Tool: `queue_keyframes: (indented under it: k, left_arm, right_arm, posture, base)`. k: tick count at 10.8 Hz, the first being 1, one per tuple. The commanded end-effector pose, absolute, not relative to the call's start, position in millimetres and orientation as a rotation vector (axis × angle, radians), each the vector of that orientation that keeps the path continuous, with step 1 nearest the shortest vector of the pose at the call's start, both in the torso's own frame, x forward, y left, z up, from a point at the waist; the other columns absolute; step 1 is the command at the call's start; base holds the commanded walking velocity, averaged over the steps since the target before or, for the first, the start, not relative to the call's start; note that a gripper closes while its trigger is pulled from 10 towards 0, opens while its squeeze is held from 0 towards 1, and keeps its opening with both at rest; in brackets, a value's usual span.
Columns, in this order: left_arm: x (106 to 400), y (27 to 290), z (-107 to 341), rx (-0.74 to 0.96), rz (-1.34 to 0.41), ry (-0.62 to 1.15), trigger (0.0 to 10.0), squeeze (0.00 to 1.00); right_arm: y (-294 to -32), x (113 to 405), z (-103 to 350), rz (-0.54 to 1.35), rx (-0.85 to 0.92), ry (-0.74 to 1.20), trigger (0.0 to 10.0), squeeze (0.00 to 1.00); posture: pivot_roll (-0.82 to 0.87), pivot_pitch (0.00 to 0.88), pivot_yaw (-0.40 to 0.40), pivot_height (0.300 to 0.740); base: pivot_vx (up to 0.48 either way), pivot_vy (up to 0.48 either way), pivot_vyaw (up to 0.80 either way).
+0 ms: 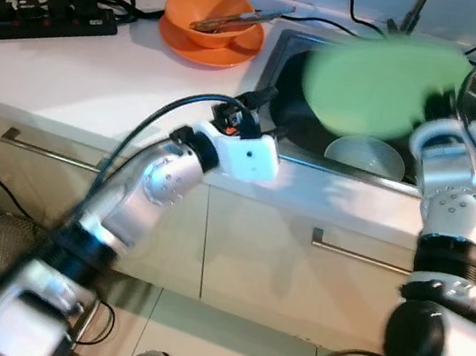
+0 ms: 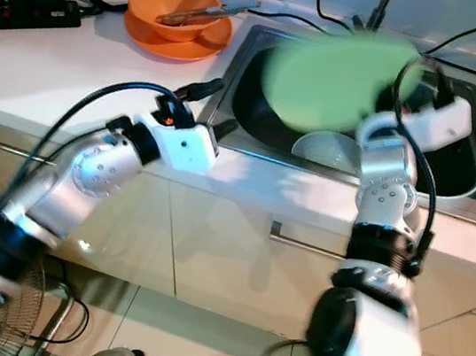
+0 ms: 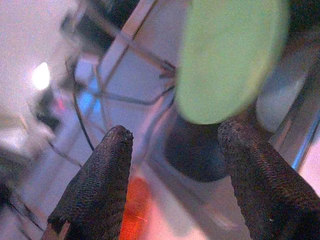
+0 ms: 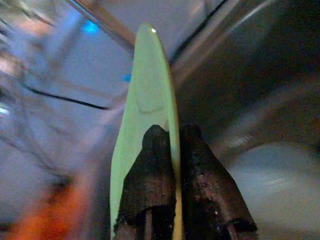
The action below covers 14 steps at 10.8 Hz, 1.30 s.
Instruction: Kitchen organization
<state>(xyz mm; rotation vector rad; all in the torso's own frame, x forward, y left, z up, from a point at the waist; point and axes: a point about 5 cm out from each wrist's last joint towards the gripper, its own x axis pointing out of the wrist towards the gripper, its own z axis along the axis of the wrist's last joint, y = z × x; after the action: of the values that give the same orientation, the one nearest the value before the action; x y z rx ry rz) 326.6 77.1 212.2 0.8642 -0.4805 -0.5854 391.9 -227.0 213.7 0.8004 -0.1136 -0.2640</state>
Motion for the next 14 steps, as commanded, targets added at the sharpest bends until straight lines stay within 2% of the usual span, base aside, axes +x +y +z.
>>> queue_keyframes:
  k: [1,3,4,8,9,10,11,14]
  left_arm:
    - [326,80,210,0.752,-0.581,-0.427,10.0,0.0]
    - [321,74,190,0.317,-0.571,-0.231,10.0,0.0]
    - [318,68,185,0.244,-0.585,-0.171,10.0,0.0]
    - [315,67,182,0.188,-0.576,-0.069,10.0,0.0]
    - [315,67,181,0.188,-0.575,-0.062,10.0,0.0]
    - [314,68,181,0.191,-0.57,-0.056,10.0,0.0]
    - [314,68,181,0.189,-0.568,-0.05,10.0,0.0]
    - [314,69,183,0.182,-0.559,-0.051,10.0,0.0]
  right_arm:
    - [-222,397,230,-0.244,0.707,-0.164,10.0,0.0]
    - [-216,405,219,-0.247,0.553,-0.119,10.0,0.0]
    - [-209,408,218,-0.217,0.516,-0.108,10.0,0.0]
    - [-186,414,208,-0.164,0.501,-0.049,10.0,0.0]
    - [-184,414,207,-0.157,0.493,-0.043,10.0,1.0]
    - [-181,415,208,-0.142,0.481,-0.048,10.0,0.95]
    - [-179,415,209,-0.14,0.488,-0.052,10.0,0.0]
    - [-179,415,211,-0.139,0.462,-0.08,10.0,0.0]
  posture:
    - [0.09,0.062,-0.003,0.74]
    - [0.1,0.06,-0.01,0.74]
    - [0.11,0.057,-0.013,0.74]
    - [0.12,0.061,-0.017,0.74]
    - [0.12,0.063,-0.017,0.74]
    - [0.12,0.068,-0.017,0.74]
    - [0.12,0.07,-0.016,0.74]
    - [0.12,0.076,-0.017,0.74]
  base:
    - [0.0,0.0,0.0]
    - [0.0,0.0,0.0]
    - [0.0,0.0,0.0]
    - [0.0,0.0,0.0]
    - [0.0,0.0,0.0]
    - [0.0,0.0,0.0]
    - [0.0,0.0,0.0]
    - [0.0,0.0,0.0]
